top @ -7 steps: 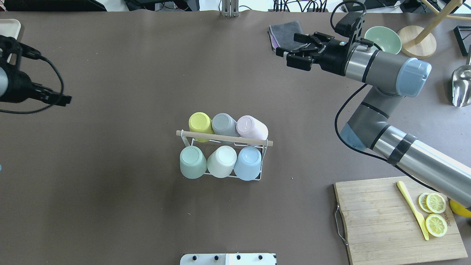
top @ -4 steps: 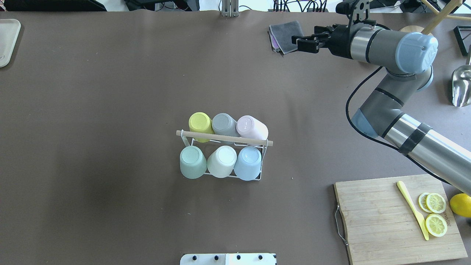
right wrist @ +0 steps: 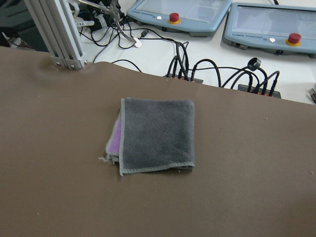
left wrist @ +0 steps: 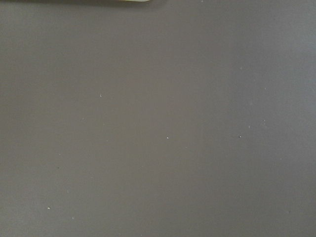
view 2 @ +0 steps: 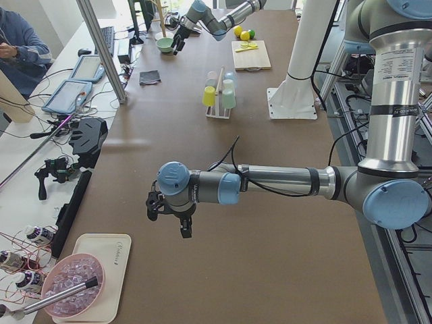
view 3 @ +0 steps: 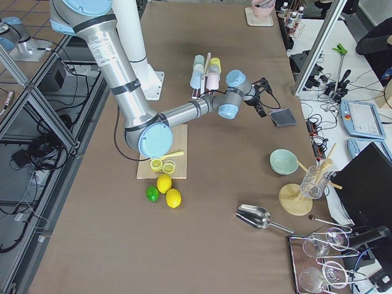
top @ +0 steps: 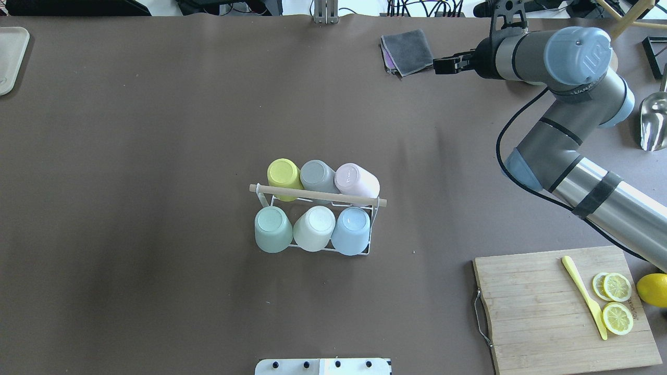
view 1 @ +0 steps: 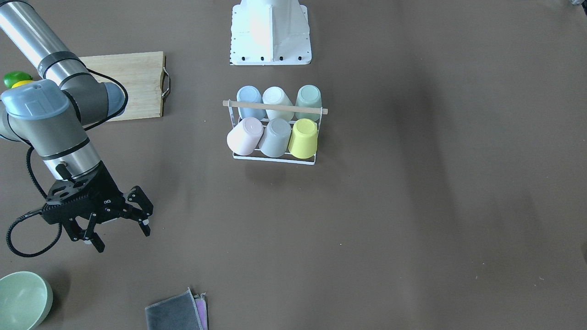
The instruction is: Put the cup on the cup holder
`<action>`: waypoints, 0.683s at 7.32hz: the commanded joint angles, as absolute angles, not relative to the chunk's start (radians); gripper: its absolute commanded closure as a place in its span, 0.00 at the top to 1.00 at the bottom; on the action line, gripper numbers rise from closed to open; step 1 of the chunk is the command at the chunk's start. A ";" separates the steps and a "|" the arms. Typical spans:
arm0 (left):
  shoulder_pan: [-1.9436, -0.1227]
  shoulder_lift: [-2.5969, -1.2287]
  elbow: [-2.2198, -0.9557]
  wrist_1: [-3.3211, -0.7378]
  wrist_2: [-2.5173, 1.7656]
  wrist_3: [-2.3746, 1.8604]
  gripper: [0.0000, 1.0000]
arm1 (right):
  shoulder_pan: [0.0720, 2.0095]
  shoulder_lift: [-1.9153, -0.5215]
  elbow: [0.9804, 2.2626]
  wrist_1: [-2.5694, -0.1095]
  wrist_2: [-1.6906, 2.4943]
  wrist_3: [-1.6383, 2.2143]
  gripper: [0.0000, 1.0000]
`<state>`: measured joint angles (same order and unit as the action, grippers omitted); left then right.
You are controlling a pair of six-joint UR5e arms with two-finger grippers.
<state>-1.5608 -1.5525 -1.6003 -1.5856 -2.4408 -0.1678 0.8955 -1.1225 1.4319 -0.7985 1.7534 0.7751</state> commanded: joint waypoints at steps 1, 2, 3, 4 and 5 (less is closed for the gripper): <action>-1.583 -1.529 -1.597 -1.582 -2.447 -0.153 0.98 | 0.914 -1.179 1.541 -1.063 1.801 0.769 1.00; -1.588 -1.499 -1.594 -1.589 -2.448 -0.152 0.98 | 0.919 -1.186 1.639 -1.277 1.815 0.699 1.00; -1.594 -1.499 -1.600 -1.582 -2.448 -0.153 0.98 | 0.929 -1.183 1.707 -1.437 1.813 0.627 1.00; -1.594 -1.491 -1.594 -1.580 -2.447 -0.155 0.98 | 0.963 -1.190 1.745 -1.527 1.842 0.568 1.00; -1.594 -1.486 -1.600 -1.580 -2.438 -0.155 0.98 | 1.042 -1.222 1.775 -1.627 1.908 0.435 1.00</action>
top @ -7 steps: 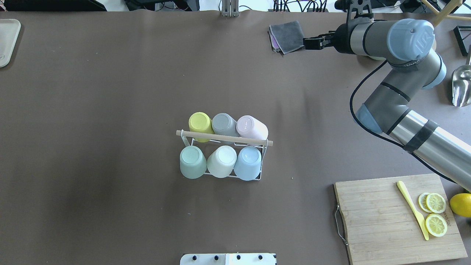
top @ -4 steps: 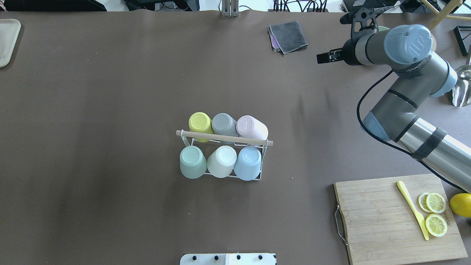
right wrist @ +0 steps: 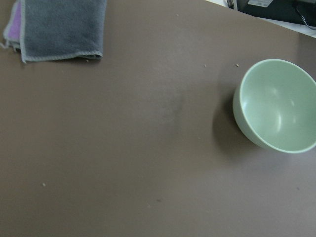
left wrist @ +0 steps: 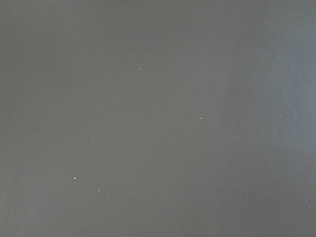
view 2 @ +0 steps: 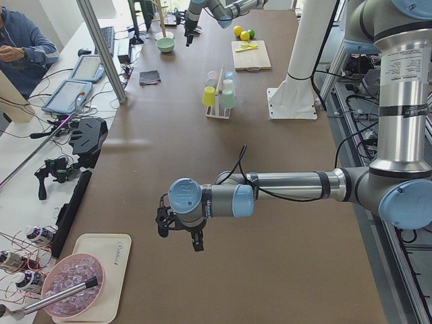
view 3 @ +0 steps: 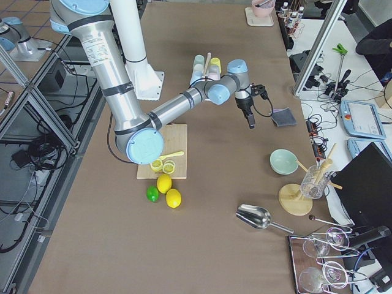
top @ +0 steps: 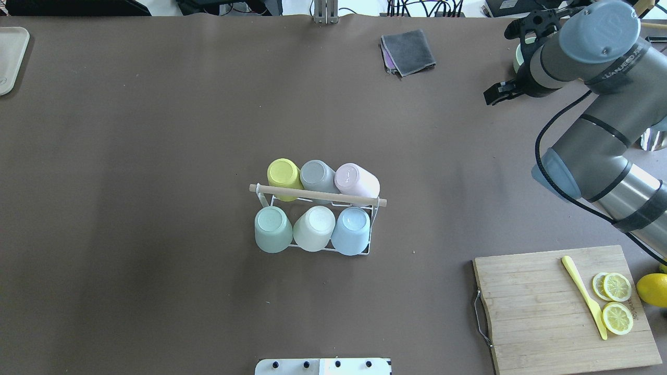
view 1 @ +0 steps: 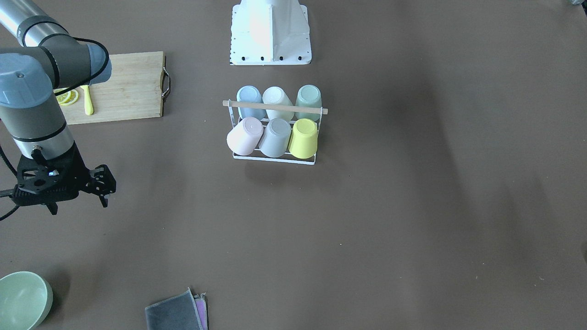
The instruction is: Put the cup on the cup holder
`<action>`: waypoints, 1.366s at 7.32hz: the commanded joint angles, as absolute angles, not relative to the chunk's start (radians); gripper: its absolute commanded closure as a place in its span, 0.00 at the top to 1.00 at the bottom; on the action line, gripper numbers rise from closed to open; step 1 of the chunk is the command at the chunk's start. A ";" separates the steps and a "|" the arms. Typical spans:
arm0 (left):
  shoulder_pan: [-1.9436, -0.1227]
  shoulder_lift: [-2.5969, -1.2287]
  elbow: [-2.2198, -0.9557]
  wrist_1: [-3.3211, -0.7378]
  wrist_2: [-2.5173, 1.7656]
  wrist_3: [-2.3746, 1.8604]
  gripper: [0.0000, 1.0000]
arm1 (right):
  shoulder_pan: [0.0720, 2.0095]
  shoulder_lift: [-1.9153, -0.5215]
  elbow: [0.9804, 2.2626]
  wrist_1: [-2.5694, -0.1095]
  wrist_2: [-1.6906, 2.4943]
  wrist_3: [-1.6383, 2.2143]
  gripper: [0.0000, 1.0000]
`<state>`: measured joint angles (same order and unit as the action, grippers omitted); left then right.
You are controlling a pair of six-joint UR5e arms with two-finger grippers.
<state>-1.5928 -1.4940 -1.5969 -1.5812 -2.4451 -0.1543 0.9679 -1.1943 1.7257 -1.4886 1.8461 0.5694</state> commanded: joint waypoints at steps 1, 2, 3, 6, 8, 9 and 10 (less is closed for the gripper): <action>-1.592 -1.485 -1.600 -1.580 -2.437 -0.155 0.98 | 1.116 -1.250 1.775 -1.710 1.936 0.294 1.00; -1.592 -1.483 -1.597 -1.582 -2.434 -0.155 0.98 | 1.188 -1.290 1.775 -1.777 1.942 0.190 1.00; -1.594 -1.482 -1.600 -1.582 -2.437 -0.155 0.98 | 1.237 -1.340 1.776 -1.796 1.995 0.152 1.00; -1.597 -1.482 -1.601 -1.580 -2.436 -0.155 0.98 | 1.431 -1.523 1.766 -1.784 2.155 -0.042 1.00; -1.597 -1.482 -1.600 -1.580 -2.436 -0.155 0.98 | 1.540 -1.566 1.682 -1.779 2.241 -0.044 1.00; -1.597 -1.482 -1.600 -1.580 -2.436 -0.155 0.98 | 1.569 -1.574 1.634 -1.740 2.282 -0.043 1.00; -1.598 -1.482 -1.600 -1.580 -2.436 -0.155 0.98 | 1.569 -1.578 1.600 -1.709 2.293 -0.038 1.00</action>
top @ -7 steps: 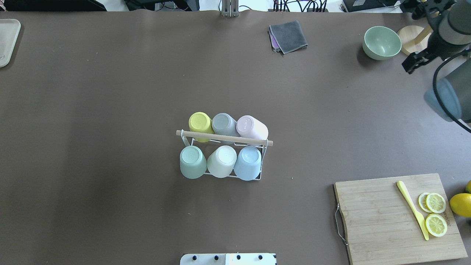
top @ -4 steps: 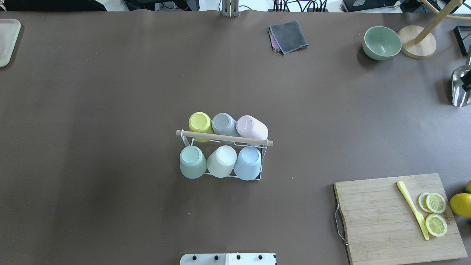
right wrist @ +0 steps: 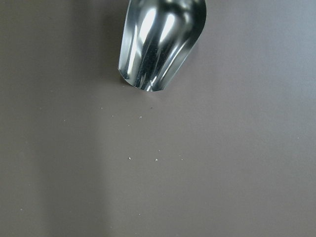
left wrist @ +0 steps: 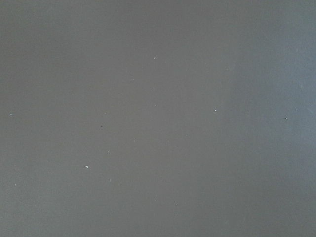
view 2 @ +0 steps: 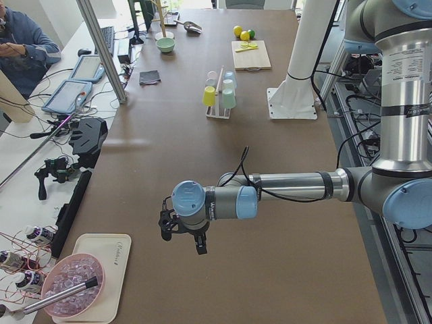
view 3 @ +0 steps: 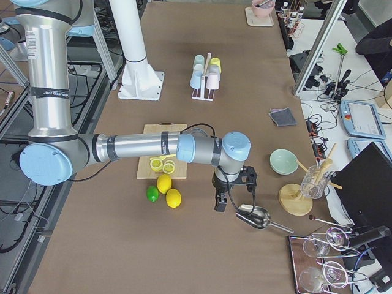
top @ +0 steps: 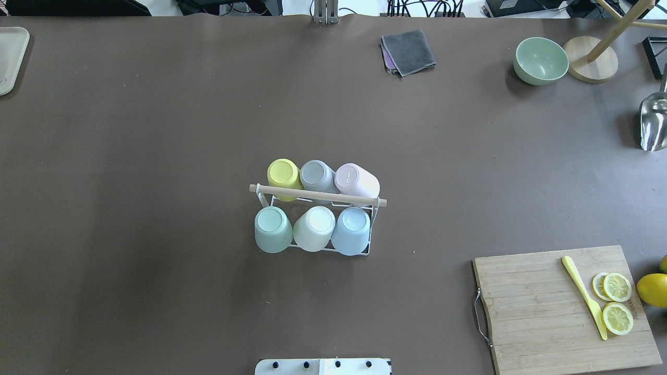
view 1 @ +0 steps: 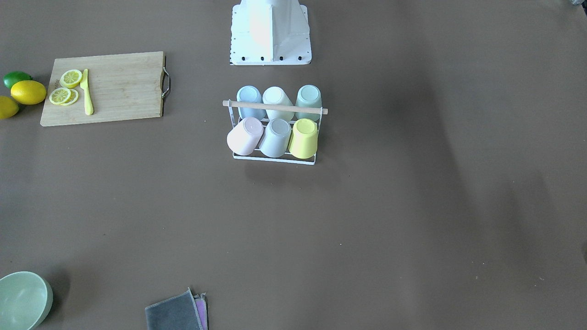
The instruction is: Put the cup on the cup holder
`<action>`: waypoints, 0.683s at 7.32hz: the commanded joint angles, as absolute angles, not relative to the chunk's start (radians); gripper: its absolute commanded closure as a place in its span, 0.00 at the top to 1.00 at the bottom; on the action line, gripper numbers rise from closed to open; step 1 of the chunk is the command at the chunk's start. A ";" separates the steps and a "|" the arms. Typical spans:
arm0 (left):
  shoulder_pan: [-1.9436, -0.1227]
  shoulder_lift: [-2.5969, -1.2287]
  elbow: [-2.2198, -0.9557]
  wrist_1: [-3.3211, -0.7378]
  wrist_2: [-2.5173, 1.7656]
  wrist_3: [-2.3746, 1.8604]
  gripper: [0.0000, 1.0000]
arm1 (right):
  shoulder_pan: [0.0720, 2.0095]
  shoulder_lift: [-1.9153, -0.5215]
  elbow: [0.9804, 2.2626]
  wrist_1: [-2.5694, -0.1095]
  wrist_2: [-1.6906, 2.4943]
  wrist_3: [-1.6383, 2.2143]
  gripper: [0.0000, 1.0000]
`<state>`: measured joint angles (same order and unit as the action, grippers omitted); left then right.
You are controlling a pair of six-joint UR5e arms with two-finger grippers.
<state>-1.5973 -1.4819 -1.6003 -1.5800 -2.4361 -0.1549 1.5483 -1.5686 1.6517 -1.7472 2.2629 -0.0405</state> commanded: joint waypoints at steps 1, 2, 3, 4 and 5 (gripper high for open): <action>-1.598 -1.480 -1.600 -1.580 -2.436 -0.155 0.98 | 1.569 -1.577 1.585 -1.672 2.292 -0.038 1.00; -1.597 -1.480 -1.600 -1.580 -2.436 -0.155 0.98 | 1.568 -1.575 1.583 -1.666 2.292 -0.035 1.00; -1.597 -1.480 -1.598 -1.580 -2.436 -0.155 0.98 | 1.568 -1.569 1.583 -1.666 2.292 -0.009 1.00; -1.597 -1.480 -1.598 -1.580 -2.436 -0.155 0.98 | 1.568 -1.566 1.591 -1.664 2.293 0.050 1.00; -1.598 -1.480 -1.600 -1.580 -2.436 -0.155 0.98 | 1.568 -1.568 1.592 -1.664 2.296 0.079 1.00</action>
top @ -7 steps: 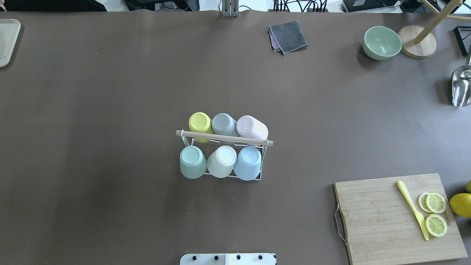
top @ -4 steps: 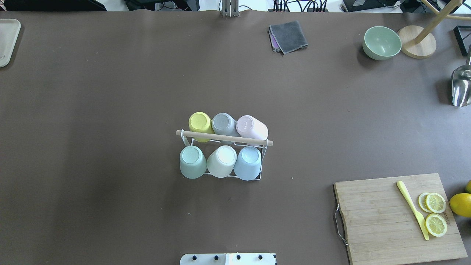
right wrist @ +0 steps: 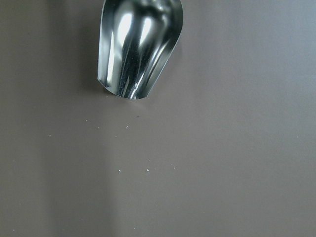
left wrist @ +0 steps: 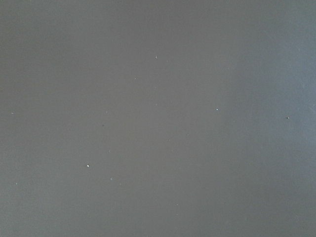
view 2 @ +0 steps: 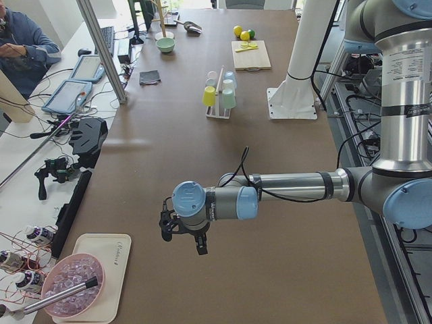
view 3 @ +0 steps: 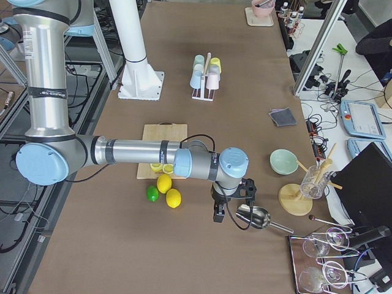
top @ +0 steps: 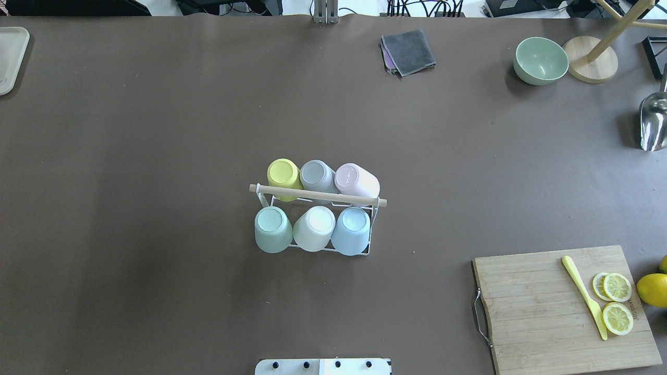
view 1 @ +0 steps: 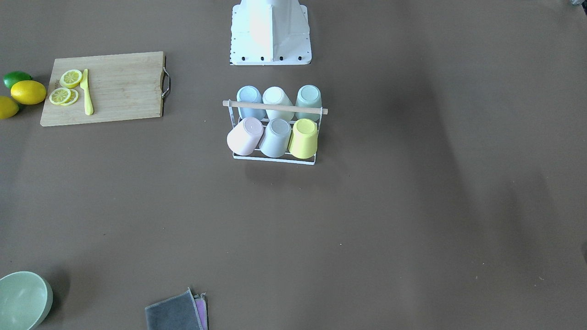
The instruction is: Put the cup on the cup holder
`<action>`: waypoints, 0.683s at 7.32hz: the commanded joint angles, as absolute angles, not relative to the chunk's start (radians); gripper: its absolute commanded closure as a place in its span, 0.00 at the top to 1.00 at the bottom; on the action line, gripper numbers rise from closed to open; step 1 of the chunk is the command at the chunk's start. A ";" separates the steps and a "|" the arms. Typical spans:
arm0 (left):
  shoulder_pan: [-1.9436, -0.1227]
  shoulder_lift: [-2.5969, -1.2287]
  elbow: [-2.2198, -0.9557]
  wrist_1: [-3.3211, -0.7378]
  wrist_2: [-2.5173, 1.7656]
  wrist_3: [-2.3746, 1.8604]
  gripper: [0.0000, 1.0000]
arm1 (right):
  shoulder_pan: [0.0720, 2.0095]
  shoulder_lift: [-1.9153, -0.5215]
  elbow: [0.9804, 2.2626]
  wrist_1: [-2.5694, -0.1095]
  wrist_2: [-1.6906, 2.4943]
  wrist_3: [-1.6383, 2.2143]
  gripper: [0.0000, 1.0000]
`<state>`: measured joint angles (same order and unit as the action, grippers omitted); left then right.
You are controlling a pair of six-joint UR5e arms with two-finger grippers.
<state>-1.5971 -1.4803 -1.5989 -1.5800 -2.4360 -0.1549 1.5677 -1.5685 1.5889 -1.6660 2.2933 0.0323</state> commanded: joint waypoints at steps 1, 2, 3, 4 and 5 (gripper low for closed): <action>-1.598 -1.480 -1.600 -1.580 -2.436 -0.155 0.98 | 1.568 -1.568 1.588 -1.663 2.295 0.075 1.00; -1.598 -1.464 -1.601 -1.582 -2.436 -0.155 0.98 | 1.565 -1.566 1.588 -1.663 2.295 0.077 1.00; -1.598 -1.463 -1.601 -1.582 -2.436 -0.155 0.98 | 1.565 -1.566 1.588 -1.661 2.295 0.078 1.00; -1.598 -1.463 -1.601 -1.582 -2.436 -0.155 0.98 | 1.565 -1.566 1.589 -1.661 2.295 0.078 1.00; -1.598 -1.465 -1.601 -1.582 -2.436 -0.155 0.98 | 1.565 -1.566 1.591 -1.663 2.296 0.075 1.00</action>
